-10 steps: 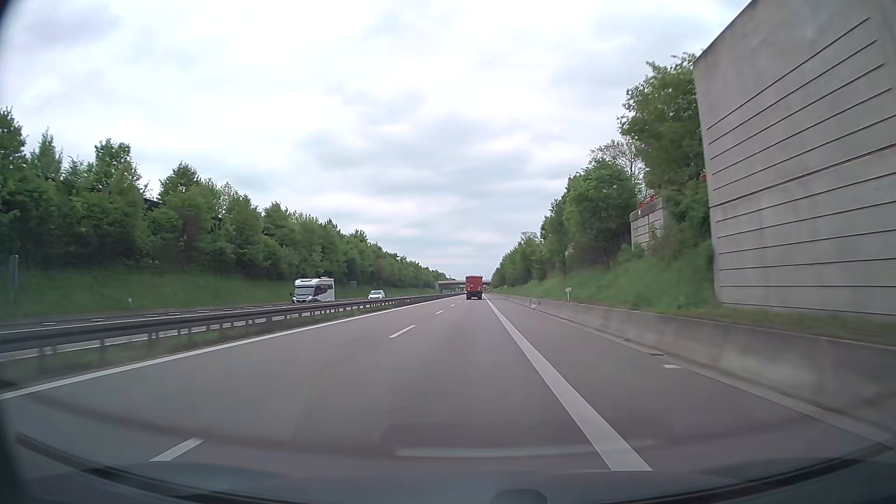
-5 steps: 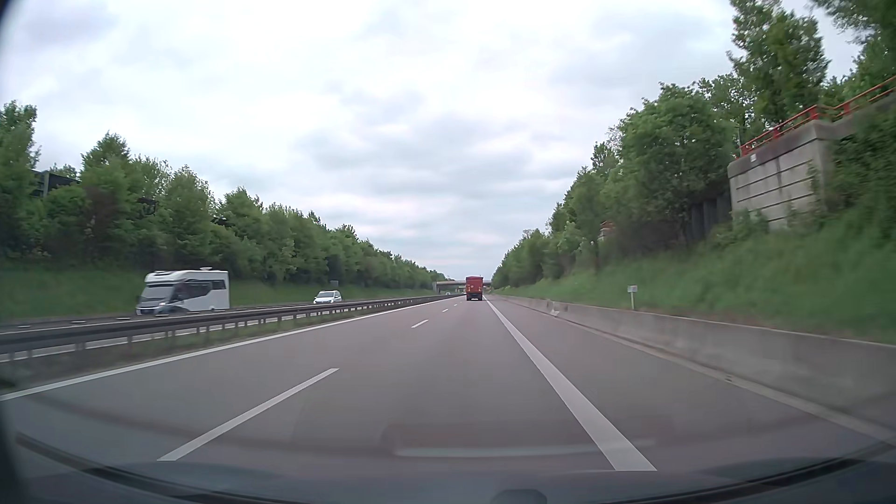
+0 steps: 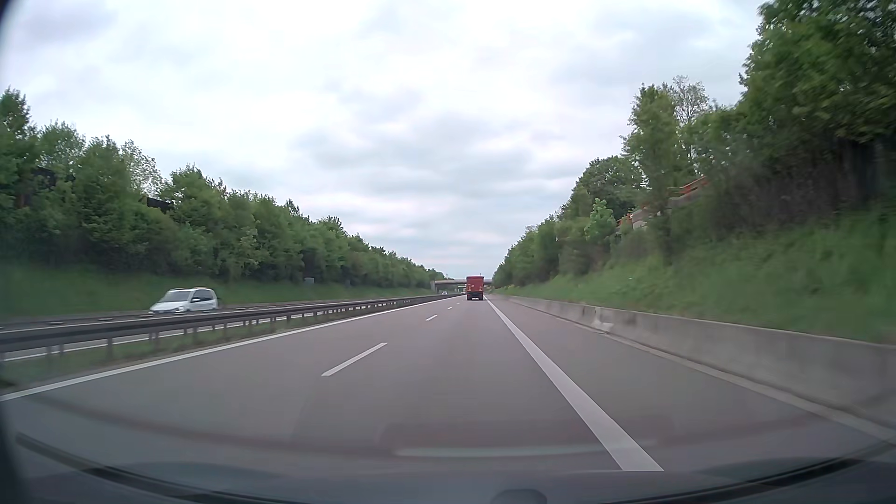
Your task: Follow the waypoints while adhering to traffic rules and regulations
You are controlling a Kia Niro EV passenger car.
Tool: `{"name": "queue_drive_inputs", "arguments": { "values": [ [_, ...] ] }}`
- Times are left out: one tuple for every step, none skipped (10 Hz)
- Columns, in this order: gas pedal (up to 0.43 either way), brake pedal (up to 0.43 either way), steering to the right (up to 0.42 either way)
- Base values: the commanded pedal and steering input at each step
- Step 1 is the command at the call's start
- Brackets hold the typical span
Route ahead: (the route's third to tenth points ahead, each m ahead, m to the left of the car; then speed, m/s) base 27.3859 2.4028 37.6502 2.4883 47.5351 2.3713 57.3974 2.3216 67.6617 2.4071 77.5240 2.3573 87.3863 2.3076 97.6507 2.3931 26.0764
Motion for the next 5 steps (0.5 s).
{"name": "queue_drive_inputs", "arguments": {
  "values": [
    [0.260, 0.000, 0.000],
    [0.260, 0.000, 0.000],
    [0.260, 0.000, 0.000],
    [0.260, 0.000, 0.000],
    [0.248, 0.000, 0.000]
  ]
}}
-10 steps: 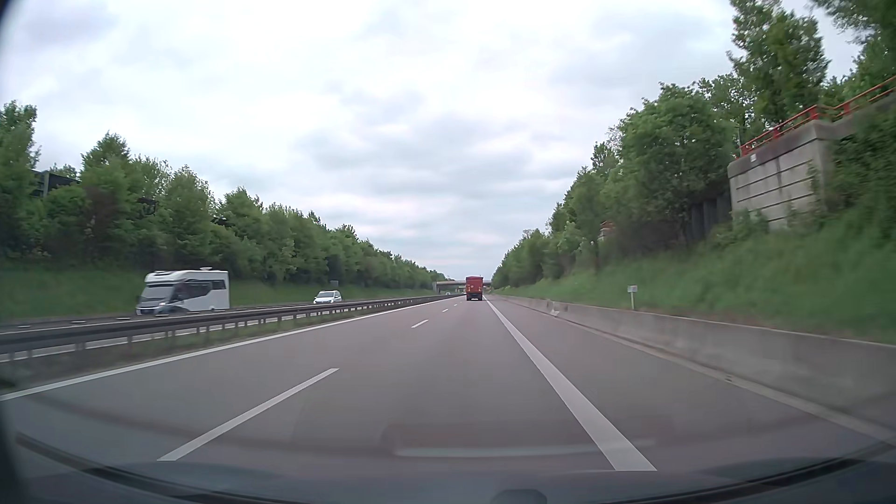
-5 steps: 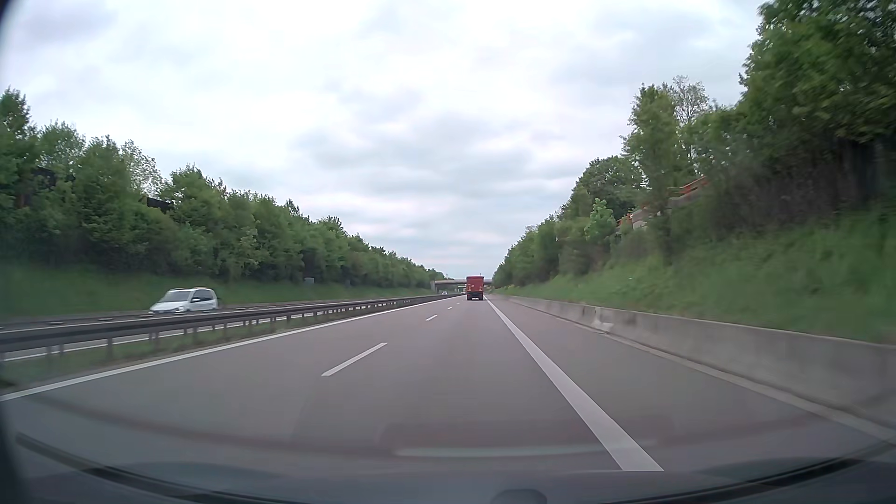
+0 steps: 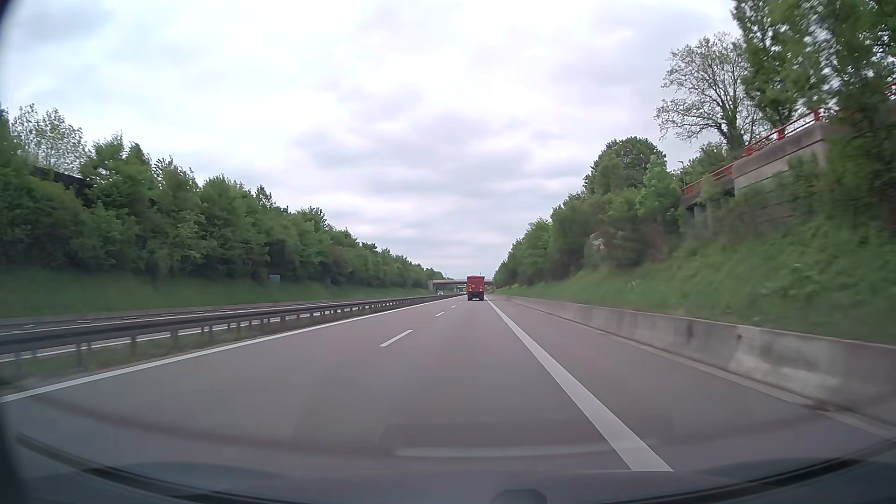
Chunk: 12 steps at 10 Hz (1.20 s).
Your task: Follow the waypoints while adhering to traffic rules and regulations
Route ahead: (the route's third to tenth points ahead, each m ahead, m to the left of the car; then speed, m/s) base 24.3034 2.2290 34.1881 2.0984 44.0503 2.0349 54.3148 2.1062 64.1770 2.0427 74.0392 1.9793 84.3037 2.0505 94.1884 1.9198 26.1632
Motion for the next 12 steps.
{"name": "queue_drive_inputs", "arguments": {
  "values": [
    [0.248, 0.000, 0.000],
    [0.220, 0.000, 0.000],
    [0.197, 0.000, 0.000],
    [0.189, 0.000, 0.000],
    [0.177, 0.000, 0.000],
    [0.177, 0.000, 0.001],
    [0.169, 0.000, 0.002],
    [0.157, 0.000, 0.002],
    [0.150, 0.000, 0.002],
    [0.138, 0.000, 0.002],
    [0.118, 0.000, 0.002],
    [0.110, 0.000, 0.002]
  ]
}}
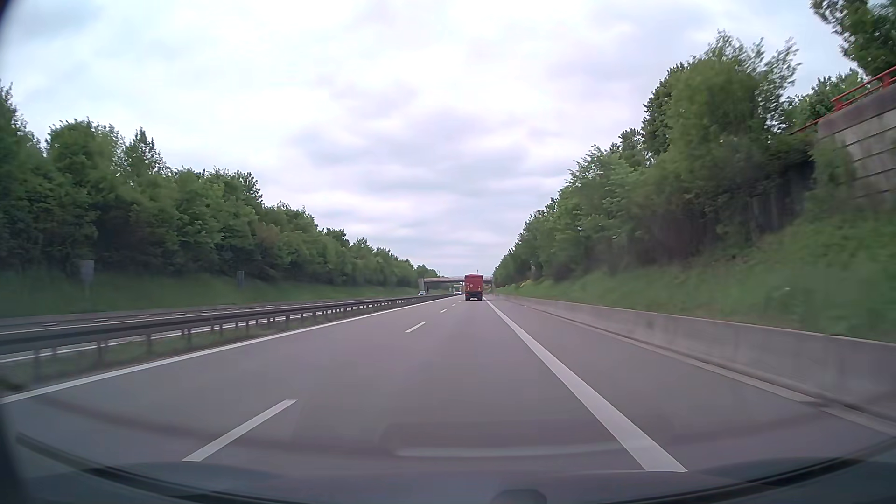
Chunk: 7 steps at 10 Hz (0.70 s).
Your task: Follow the waypoints while adhering to traffic rules and regulations
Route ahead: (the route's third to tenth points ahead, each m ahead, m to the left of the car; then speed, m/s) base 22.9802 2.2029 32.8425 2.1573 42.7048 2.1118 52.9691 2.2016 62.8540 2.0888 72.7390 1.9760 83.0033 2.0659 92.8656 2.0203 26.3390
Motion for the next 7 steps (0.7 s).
{"name": "queue_drive_inputs", "arguments": {
  "values": [
    [0.087, 0.000, 0.001],
    [0.067, 0.000, -0.002],
    [0.067, 0.000, -0.003],
    [0.059, 0.000, -0.003],
    [0.059, 0.000, -0.003],
    [0.079, 0.000, -0.003],
    [0.079, 0.000, -0.003]
  ]
}}
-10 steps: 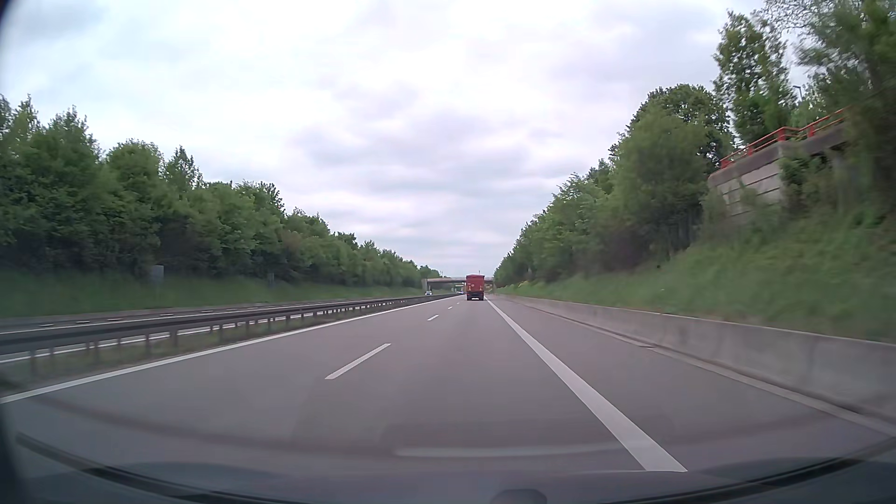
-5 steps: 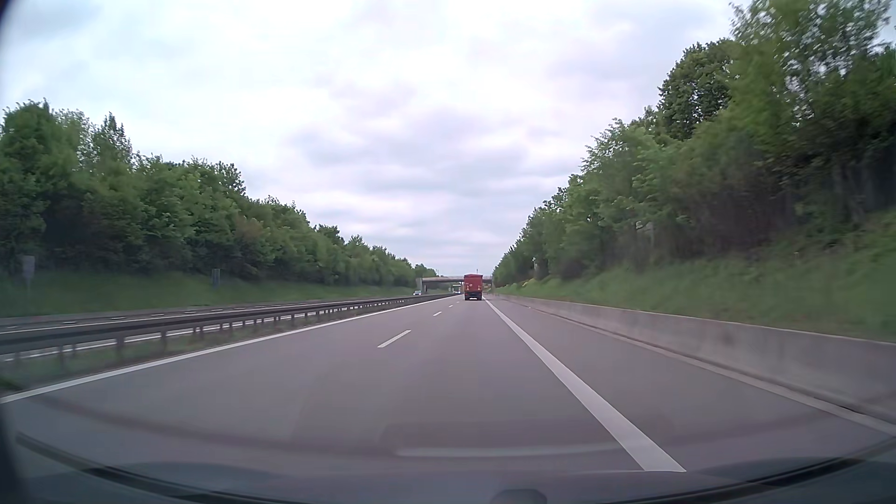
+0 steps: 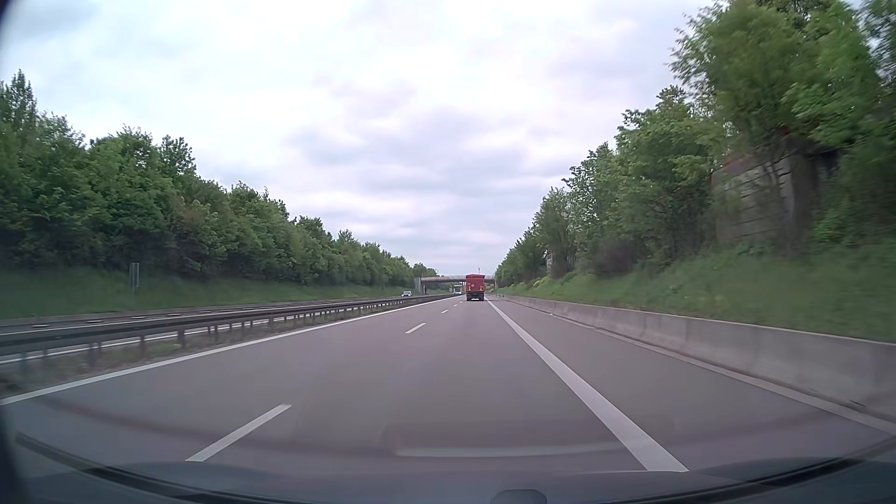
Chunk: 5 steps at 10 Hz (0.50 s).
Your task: Follow the waypoints while adhering to traffic rules and regulations
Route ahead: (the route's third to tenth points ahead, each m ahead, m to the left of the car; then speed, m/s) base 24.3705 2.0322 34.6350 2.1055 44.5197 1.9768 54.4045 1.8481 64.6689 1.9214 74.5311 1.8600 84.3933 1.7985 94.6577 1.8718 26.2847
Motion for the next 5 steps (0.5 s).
{"name": "queue_drive_inputs", "arguments": {
  "values": [
    [0.067, 0.000, -0.003],
    [0.000, 0.000, -0.002],
    [0.000, 0.000, -0.002],
    [0.000, 0.000, -0.002],
    [0.000, 0.000, -0.002]
  ]
}}
